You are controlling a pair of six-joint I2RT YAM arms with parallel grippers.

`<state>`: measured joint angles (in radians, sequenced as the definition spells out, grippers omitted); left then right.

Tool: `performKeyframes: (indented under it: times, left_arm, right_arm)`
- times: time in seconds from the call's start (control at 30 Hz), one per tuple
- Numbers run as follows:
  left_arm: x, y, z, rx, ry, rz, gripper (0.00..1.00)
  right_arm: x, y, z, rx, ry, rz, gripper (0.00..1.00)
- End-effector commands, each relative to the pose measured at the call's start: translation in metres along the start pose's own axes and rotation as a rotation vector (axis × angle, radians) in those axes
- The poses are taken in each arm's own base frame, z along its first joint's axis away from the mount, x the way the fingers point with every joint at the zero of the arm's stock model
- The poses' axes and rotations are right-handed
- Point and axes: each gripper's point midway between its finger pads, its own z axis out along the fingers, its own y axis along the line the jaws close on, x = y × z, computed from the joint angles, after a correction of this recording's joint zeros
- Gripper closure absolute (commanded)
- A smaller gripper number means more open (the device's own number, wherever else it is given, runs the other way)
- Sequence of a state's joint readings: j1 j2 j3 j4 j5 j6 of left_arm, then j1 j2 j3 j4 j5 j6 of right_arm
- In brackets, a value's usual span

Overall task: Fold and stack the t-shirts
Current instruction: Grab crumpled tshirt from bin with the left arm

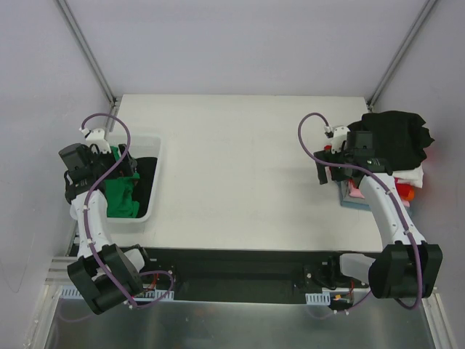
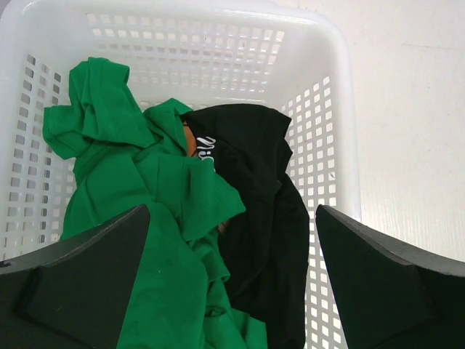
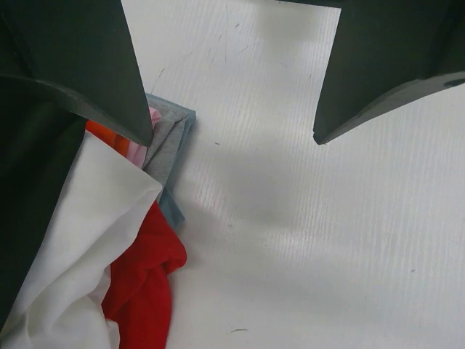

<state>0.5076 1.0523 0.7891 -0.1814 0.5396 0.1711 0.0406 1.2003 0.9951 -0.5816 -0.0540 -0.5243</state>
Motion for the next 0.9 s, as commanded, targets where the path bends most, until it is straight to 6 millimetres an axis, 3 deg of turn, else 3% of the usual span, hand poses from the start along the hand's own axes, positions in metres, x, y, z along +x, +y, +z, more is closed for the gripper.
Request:
performKeyframes:
  times: [0.0, 0.47, 0.6, 0.77, 0.83, 0.87]
  left_arm:
    - [-0.009, -0.001, -0.004, -0.005, -0.035, 0.036, 0.01]
    - [-0.007, 0.002, -0.005, -0.025, -0.036, 0.038, 0.01]
    - [-0.014, 0.041, -0.006, -0.211, 0.0, 0.081, 0.01]
    - [0.001, 0.055, 0.016, -0.201, 0.101, 0.056, 0.02]
    - [-0.003, 0.066, 0.022, -0.231, 0.117, 0.063, 0.08]
    - [0.004, 0.072, 0.031, -0.232, 0.153, 0.055, 0.13]
  right_arm:
    - [-0.023, -0.002, -0.018, -0.004, -0.086, -0.001, 0.03]
    - [-0.021, -0.001, -0.017, -0.015, -0.08, -0.007, 0.04]
    - [-0.02, 0.0, -0.016, -0.023, -0.078, -0.01, 0.03]
    - [-0.018, 0.003, -0.012, -0.039, -0.058, -0.011, 0.03]
    - [-0.017, 0.002, -0.012, -0.04, -0.054, -0.011, 0.04]
    - [-0.016, 0.002, -0.011, -0.04, -0.051, -0.012, 0.04]
